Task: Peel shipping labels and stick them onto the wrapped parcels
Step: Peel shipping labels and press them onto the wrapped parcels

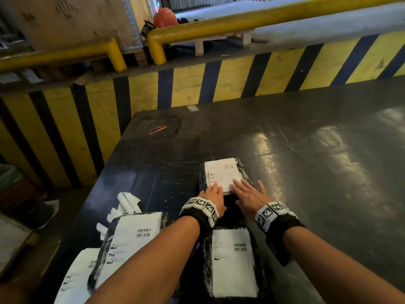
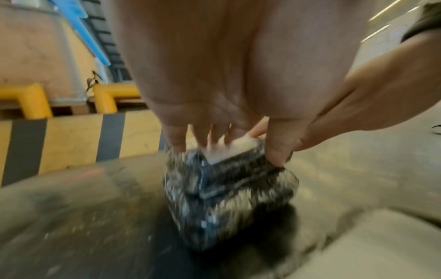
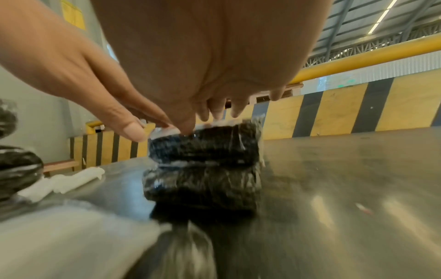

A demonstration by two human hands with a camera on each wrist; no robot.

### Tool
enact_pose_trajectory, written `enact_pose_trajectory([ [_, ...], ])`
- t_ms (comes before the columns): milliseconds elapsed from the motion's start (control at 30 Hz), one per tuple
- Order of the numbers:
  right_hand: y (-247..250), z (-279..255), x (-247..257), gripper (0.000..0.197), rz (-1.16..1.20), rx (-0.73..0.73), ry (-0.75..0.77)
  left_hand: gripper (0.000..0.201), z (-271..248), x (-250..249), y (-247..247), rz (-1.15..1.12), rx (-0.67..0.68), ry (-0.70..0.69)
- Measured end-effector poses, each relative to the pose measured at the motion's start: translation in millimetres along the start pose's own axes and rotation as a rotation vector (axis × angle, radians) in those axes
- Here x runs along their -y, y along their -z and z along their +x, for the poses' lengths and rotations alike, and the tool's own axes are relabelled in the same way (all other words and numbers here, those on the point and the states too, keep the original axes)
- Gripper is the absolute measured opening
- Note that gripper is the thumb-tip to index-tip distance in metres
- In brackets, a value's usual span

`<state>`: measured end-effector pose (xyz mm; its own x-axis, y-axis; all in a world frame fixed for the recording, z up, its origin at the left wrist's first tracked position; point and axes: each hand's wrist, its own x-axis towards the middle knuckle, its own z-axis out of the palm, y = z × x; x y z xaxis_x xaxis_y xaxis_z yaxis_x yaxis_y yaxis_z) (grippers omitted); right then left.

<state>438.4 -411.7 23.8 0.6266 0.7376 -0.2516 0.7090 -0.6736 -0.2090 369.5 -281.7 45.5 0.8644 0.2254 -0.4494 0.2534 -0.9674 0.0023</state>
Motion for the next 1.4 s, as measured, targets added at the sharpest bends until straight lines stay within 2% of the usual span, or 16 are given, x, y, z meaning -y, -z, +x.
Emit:
enact_pose_trajectory([
  [133,-12,0,-10,0.063,0.041,-0.005,-0.02,0.073,-2,11,-17,-0.032,-0.049,-0.041],
  [300,-3,19,-7,0.059,0.123,-0.079,-0.016,0.072,2,25,-6,-0.113,-0.154,-0.068],
  [433,-12,30,-1,0.057,0.091,-0.043,0.044,0.074,9,26,-9,-0.119,-0.079,-0.08],
  [633,-10,22,-21,0.057,0.056,-0.036,-0.055,0.074,3,39,-16,-0.17,-0.065,-0.041],
  [767,14,34,-20,0.056,0.077,-0.029,-0.076,0.067,13,38,9,-0.223,-0.104,-0.037],
  [900,38,64,-11,0.053,0.05,-0.014,-0.026,0.078,42,36,36,-0.314,-0.089,-0.048],
  [1033,30,76,-15,0.055,-0.009,0.104,0.004,0.068,58,38,31,-0.217,-0.017,-0.045],
  [1200,25,76,-33,0.055,0.042,0.101,-0.117,0.061,56,55,22,-0.125,0.011,-0.03],
  [1300,39,86,-25,0.054,0.04,0.049,-0.1,0.056,60,55,38,-0.112,-0.044,-0.025],
  [1400,49,104,-13,0.052,0.02,0.044,-0.047,0.061,75,54,50,-0.126,-0.072,-0.048],
])
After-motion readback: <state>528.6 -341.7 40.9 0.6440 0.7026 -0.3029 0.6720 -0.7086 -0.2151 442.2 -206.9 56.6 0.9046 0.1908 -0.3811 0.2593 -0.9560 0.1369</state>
